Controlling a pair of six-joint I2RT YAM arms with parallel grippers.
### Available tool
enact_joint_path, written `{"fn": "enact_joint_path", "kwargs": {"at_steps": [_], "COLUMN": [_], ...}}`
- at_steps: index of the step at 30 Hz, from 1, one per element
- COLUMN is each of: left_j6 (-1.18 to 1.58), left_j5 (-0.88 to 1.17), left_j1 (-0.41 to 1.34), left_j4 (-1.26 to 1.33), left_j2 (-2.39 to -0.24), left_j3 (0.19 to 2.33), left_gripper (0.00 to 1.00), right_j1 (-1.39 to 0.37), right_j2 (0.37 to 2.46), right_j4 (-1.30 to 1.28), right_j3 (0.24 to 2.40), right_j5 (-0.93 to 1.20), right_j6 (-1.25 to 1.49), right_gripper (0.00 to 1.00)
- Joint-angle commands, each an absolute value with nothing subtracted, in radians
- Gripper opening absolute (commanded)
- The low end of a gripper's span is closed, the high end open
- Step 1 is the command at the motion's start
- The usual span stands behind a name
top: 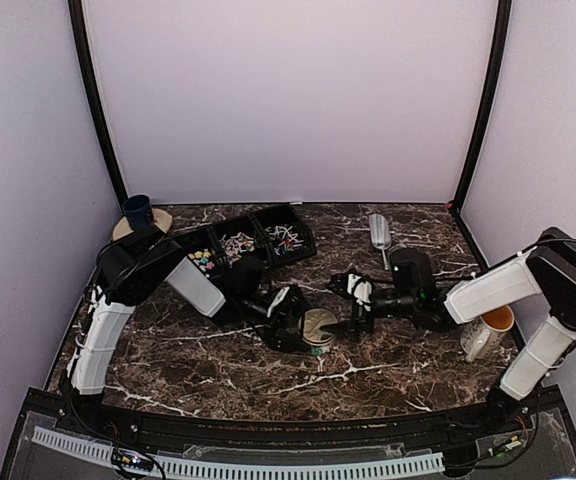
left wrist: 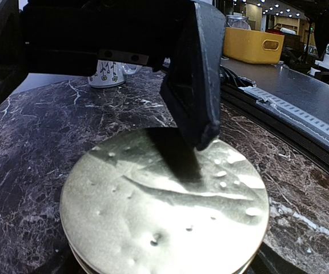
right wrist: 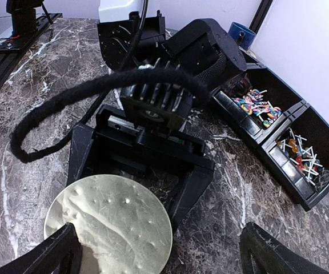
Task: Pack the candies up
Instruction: Screw the bottle lid onto the packing bottle.
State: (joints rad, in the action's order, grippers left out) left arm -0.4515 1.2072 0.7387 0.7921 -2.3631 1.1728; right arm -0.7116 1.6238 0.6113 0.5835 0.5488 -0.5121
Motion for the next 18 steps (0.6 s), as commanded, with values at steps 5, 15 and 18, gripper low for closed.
{"fn": "enact_joint_path", "kwargs": {"at_steps": [5,15,18], "left_j6": [-0.414,-0.410,-0.406], "left_j5": [1.168,1.170,1.171], "left_j1": [0.758,0.758,0.759], "left_j4": [0.599,0.609,0.614], "left_j2": [-2.418,-2.421,-2.421], "left_j3": [1.123,1.124,1.123], "left_gripper": [0.81,0.82,0.82], "right_j1": [-0.715,-0.764,-0.774], "right_j2": [1.478,1.745,1.732], "right_j4": [0.699,0.877,0.909], "right_j3": [0.601,0.438,0.427], "right_j5": [0.549,0.375,0.379], "right_j6": [-0.477,-0.402,-0.392], "right_gripper": [0.97,0.97,0.97]}}
